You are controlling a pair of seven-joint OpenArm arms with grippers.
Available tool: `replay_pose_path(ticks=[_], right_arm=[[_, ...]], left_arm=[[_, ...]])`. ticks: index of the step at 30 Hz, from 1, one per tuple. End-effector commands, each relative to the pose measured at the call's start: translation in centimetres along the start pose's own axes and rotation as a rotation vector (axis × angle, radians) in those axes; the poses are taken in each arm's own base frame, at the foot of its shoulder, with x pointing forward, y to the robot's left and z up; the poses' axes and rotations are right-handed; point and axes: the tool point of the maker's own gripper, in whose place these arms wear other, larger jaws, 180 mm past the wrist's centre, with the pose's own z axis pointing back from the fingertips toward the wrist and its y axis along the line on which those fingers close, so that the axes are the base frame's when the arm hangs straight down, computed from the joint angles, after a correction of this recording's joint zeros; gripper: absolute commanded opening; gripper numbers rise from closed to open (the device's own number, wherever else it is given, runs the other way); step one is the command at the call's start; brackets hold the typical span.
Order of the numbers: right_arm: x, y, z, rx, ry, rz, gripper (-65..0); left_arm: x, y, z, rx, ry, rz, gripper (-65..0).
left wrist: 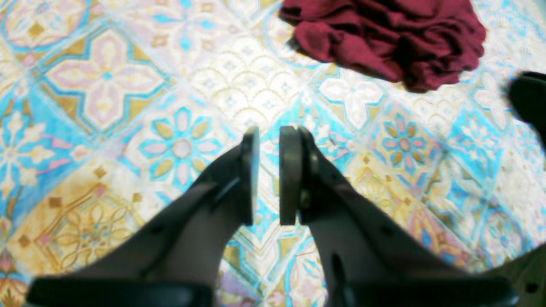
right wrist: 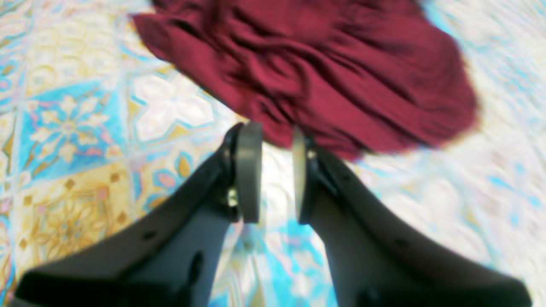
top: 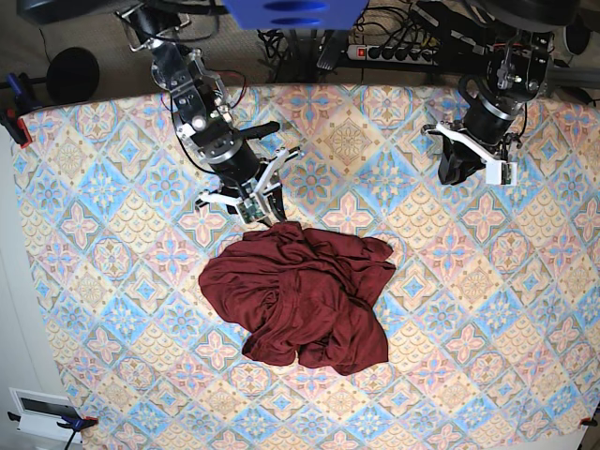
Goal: Layout the t-shirt on the table in an organized manner, then fold the t-shirt properly
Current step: 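Lower the right gripper onto the maroon shirt edge and grasp it, then drag the grasped shirt edge with the right gripper away from the pile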
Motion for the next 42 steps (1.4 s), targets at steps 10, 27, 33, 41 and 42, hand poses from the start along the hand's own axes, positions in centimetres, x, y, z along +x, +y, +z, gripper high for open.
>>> replay_pose_path(ticks=[10, 27, 33, 41, 42], right_arm=[[3.5, -1.2, -4.8, 0.015, -0.047, 0.108, -52.7], [6.6, -5.6, -9.9, 0.001, -0.024, -0.032, -44.0], [5.9, -5.3, -11.0, 0.002, 0.008, -0.052, -43.9], [4.9, -4.0, -11.4, 0.081, 0.038, -0.024, -45.0], [4.9, -3.5, -11.3, 0.114, 0.039, -0.011, -46.6]], left_arm=[[-1.9, -0.3, 1.2, 0.014, 0.021, 0.043, -56.1], [-3.0, -0.8, 1.4, 0.021, 0.029, 0.092, -56.2], [-2.9, -0.8, 1.3, 0.02, 0.026, 0.092, -56.2], [-2.8, -0.8, 1.3, 0.021, 0.023, 0.091, -56.2], [-2.8, -0.7, 1.3, 0.021, 0.024, 0.088, -56.2]])
